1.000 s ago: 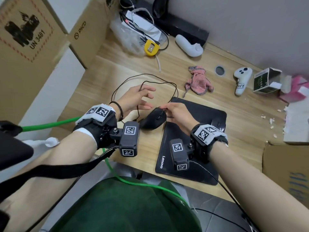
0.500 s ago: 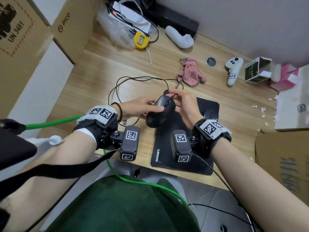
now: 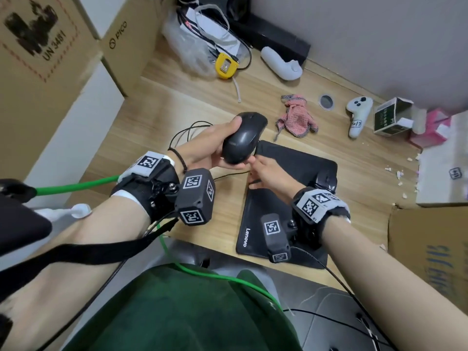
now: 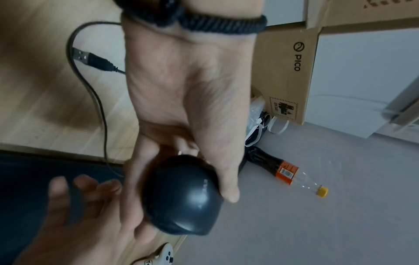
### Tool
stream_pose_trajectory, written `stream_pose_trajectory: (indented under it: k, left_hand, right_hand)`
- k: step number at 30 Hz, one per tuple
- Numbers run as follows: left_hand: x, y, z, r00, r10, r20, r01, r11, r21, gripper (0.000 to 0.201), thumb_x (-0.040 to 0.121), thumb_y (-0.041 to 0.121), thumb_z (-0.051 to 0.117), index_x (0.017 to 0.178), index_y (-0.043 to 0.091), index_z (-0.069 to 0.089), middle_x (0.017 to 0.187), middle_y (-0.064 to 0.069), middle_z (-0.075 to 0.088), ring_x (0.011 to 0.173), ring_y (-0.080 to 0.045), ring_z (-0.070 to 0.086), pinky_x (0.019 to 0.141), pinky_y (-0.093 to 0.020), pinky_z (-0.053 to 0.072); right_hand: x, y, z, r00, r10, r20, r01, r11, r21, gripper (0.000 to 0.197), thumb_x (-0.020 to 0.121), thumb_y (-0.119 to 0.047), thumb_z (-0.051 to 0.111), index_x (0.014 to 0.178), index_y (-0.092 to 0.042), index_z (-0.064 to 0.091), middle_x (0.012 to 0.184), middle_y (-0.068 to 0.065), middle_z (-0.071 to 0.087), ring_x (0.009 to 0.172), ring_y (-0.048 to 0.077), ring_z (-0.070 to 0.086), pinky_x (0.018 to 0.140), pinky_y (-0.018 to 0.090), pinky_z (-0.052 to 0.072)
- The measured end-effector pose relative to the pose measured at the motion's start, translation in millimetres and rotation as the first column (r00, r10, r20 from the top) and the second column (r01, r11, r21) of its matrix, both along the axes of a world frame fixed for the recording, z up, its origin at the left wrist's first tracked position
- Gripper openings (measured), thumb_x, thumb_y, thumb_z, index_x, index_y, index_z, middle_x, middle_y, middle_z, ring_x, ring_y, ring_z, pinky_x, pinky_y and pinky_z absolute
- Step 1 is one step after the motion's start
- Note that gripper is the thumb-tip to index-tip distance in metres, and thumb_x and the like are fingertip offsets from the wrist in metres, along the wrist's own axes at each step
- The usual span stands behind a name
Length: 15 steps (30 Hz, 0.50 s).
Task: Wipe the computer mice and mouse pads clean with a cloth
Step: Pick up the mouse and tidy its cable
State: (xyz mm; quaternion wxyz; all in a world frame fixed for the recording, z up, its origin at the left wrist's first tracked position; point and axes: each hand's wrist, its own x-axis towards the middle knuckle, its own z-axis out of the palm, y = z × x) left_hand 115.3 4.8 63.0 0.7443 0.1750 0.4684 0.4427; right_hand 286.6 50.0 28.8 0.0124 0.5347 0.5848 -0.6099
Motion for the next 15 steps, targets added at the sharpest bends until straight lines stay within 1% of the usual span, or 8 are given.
stream_pose_trajectory:
  k: [1,3,5,7,9,10,12,15]
  left_hand:
    - [-1.1,-1.1,-1.6,1.0,-0.003,-0.007,0.003,1.0,0.005,0.035,0.097,0.034,0.049,0.117,0.005,0.054,0.089,-0.016,0.066,0.077,-0.027,0.069,0.059,-0.03,0.058]
    - [-3.8,-6.0,-7.8,0.999,-0.038,-0.036,0.04,0.999,0.035,0.026,0.095,0.021,0.056,0.116,0.007,0.052,0.087,-0.013,0.066,0.075,-0.024,0.068,0.062,-0.03,0.057]
    - [-7.3,-9.3,-16.1,0.995,-0.043,-0.095,0.047,0.998,0.041,0.024,0.092,0.015,0.06,0.114,0.005,0.052,0.087,-0.013,0.066,0.076,-0.021,0.067,0.064,-0.027,0.054]
    - [-11.1,-9.2,-20.4,0.984,-0.009,-0.176,0.018,0.999,0.046,0.022,0.091,0.016,0.062,0.11,0.008,0.055,0.088,-0.008,0.065,0.078,-0.016,0.064,0.062,-0.02,0.051]
    - [-14.0,-7.8,-21.9,0.971,0.001,-0.239,0.013,0.998,0.058,0.016,0.092,0.018,0.06,0.107,0.013,0.058,0.089,0.0,0.063,0.081,-0.011,0.06,0.067,-0.017,0.049]
    - [-14.7,-8.0,-22.6,0.974,-0.013,-0.225,0.03,0.997,0.072,0.016,0.093,0.018,0.059,0.108,0.014,0.059,0.092,0.0,0.064,0.085,-0.01,0.06,0.072,-0.017,0.051]
    - [-12.7,-9.7,-21.6,0.995,-0.063,-0.078,0.072,0.99,0.122,0.019,0.095,0.017,0.054,0.112,0.01,0.06,0.1,-0.006,0.066,0.093,-0.016,0.061,0.083,-0.024,0.054]
    - [-5.8,-9.8,-19.2,0.992,-0.082,0.096,0.063,0.982,0.179,0.028,0.097,0.012,0.048,0.122,0.0,0.053,0.103,-0.016,0.063,0.087,-0.023,0.063,0.075,-0.03,0.056]
  right_hand:
    - [-4.6,-3.5,-0.2,0.994,0.107,0.038,-0.11,0.989,0.097,0.033,0.103,-0.037,0.034,0.091,-0.019,0.059,0.081,0.003,0.051,0.07,0.014,0.049,0.071,0.029,0.049]
    - [-14.0,-7.9,0.4,0.951,0.3,0.073,-0.308,0.913,0.268,0.052,0.098,-0.053,0.024,0.079,-0.023,0.062,0.084,0.003,0.059,0.073,0.018,0.052,0.073,0.028,0.045]
    - [-21.2,-7.1,1.2,0.917,0.383,0.113,-0.399,0.869,0.292,0.052,0.094,-0.059,0.023,0.066,-0.03,0.056,0.085,0.005,0.061,0.08,0.021,0.054,0.077,0.029,0.042]
    - [-24.0,-2.9,5.9,0.911,0.388,0.136,-0.409,0.89,0.203,0.043,0.101,-0.043,0.03,0.066,-0.027,0.051,0.074,-0.004,0.061,0.08,0.017,0.052,0.081,0.032,0.04]
    - [-23.8,-2.4,12.7,0.924,0.374,0.078,-0.381,0.919,0.104,0.037,0.103,-0.025,0.032,0.07,-0.019,0.048,0.053,-0.009,0.058,0.068,0.015,0.054,0.077,0.034,0.044]
    - [-23.7,-3.6,18.5,0.931,0.363,0.04,-0.365,0.929,0.057,0.035,0.103,-0.021,0.032,0.071,-0.016,0.046,0.045,-0.008,0.051,0.056,0.014,0.052,0.067,0.031,0.045]
    - [-25.8,-6.4,26.8,0.947,0.322,-0.013,-0.322,0.947,-0.017,0.033,0.103,-0.018,0.032,0.072,-0.014,0.042,0.044,-0.005,0.036,0.039,0.011,0.039,0.051,0.026,0.041]
    - [-25.3,-8.1,28.9,0.951,0.31,-0.022,-0.31,0.951,-0.016,0.03,0.103,-0.019,0.033,0.076,-0.013,0.045,0.054,-0.002,0.032,0.04,0.009,0.031,0.044,0.025,0.038]
